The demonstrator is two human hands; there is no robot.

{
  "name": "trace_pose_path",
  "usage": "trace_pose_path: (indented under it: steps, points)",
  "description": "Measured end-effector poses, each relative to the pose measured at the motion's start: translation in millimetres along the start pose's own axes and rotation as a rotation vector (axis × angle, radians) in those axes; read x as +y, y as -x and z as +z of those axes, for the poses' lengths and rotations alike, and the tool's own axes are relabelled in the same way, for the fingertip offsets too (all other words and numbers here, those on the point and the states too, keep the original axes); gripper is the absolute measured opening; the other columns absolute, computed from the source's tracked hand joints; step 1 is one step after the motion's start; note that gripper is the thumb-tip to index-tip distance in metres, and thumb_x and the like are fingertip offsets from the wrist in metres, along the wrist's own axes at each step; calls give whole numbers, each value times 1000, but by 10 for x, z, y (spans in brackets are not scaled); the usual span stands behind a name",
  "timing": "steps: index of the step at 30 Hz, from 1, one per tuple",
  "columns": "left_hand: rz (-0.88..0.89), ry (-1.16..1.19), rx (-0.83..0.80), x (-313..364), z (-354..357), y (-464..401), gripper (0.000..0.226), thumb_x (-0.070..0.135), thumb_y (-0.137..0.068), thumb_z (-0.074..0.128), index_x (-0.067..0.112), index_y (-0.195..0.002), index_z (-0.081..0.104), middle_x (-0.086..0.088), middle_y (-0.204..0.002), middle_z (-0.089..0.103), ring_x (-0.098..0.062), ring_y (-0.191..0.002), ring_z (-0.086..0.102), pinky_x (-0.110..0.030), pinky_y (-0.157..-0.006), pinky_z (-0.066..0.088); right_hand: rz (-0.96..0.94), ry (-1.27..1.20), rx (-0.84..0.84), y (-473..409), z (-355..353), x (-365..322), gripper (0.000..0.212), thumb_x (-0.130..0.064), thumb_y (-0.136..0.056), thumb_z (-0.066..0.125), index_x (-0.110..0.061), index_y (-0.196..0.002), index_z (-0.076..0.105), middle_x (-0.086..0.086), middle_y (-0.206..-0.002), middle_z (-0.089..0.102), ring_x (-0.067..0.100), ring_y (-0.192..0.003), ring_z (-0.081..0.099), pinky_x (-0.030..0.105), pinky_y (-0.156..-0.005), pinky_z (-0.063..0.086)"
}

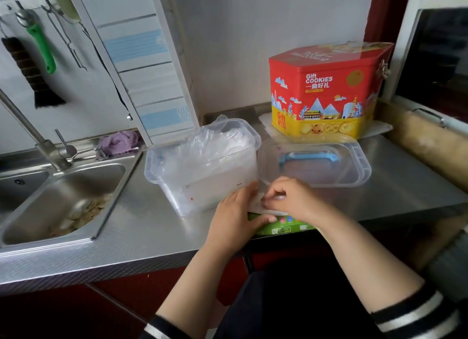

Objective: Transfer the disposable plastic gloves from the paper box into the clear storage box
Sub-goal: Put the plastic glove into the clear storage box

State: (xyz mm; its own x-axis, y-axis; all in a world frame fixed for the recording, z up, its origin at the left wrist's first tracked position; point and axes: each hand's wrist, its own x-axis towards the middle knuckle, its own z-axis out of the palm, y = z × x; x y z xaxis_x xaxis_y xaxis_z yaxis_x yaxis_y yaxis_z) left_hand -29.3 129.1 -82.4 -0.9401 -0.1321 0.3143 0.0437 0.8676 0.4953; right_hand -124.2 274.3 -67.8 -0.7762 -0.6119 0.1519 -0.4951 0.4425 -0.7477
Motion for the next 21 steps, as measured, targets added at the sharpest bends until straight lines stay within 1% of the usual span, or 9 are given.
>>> trace_pose_path:
  steps: [2, 4, 9, 11, 13, 16, 18, 20, 21]
  points:
    - [-23, 24, 33, -41, 63, 21, 89, 74, -64, 58, 20, -134, 52, 7, -129, 61, -13, -121, 53, -24, -98, 36, -11, 6, 46, -10, 51, 55, 18, -27, -74, 80, -31, -64, 66, -14, -81, 60, 11, -81, 61, 38, -84, 50]
    - [-37, 56, 60, -49, 79, 25, 88, 76, -62, 54, 23, -133, 53, 10, -127, 61, -10, -119, 54, -25, -99, 38, 8, -2, 102, -9, 83, 71, 23, -32, -77, 78, -32, -60, 62, -12, -79, 62, 10, -78, 60, 39, -81, 50]
    - [-63, 106, 54, -46, 85, 38, 84, 74, -62, 61, 26, -131, 52, 14, -123, 61, -6, -115, 55, -32, -99, 43, 11, -96, 214, 90, 103, 70, 16, -33, -83, 72, -27, -70, 67, -13, -70, 64, 3, -67, 56, 35, -70, 49]
    - [-69, 112, 50, -65, 91, 41, 78, 68, -64, 69, 26, -127, 54, 14, -121, 62, -7, -113, 55, -34, -98, 44, 6, -160, 264, 149, 95, 30, 16, -30, -84, 71, -26, -69, 67, -19, -65, 62, 0, -61, 53, 30, -65, 45]
    - [-72, 110, 51, -80, 105, 32, 73, 62, -66, 76, 25, -125, 55, 14, -120, 62, -7, -112, 55, -33, -97, 44, 21, -282, 332, 202, 69, -25, 21, -25, -86, 70, -28, -66, 65, -19, -59, 60, 0, -56, 50, 28, -63, 42]
    - [-91, 99, 49, -78, 106, 16, 72, 60, -66, 78, 23, -123, 55, 9, -119, 62, -11, -111, 55, -28, -95, 43, 63, -577, 494, 282, -31, -184, 20, -21, -90, 66, -23, -70, 67, -10, -64, 67, 1, -62, 57, 23, -67, 46]
    - [-80, 93, 45, -74, 106, 13, 69, 59, -66, 78, 23, -120, 56, 10, -117, 62, -11, -110, 55, -26, -93, 42, 103, -837, 592, 324, -94, -284, 15, -20, -90, 66, -20, -75, 69, -10, -69, 71, 0, -70, 64, 18, -74, 50]
    - [-72, 100, 39, -75, 99, 20, 67, 57, -67, 78, 24, -122, 57, 14, -120, 61, -8, -113, 53, -22, -95, 39, 151, -1044, 668, 354, -130, -339, 11, -27, -83, 71, -17, -78, 70, -5, -76, 73, 8, -82, 68, 27, -86, 53]
    - [-72, 99, 37, -75, 92, 24, 68, 57, -68, 78, 24, -123, 56, 14, -121, 60, -7, -114, 53, -21, -96, 38, 161, -1094, 701, 369, -150, -365, 17, -33, -77, 72, -16, -80, 71, -4, -80, 73, 13, -87, 68, 32, -91, 53]
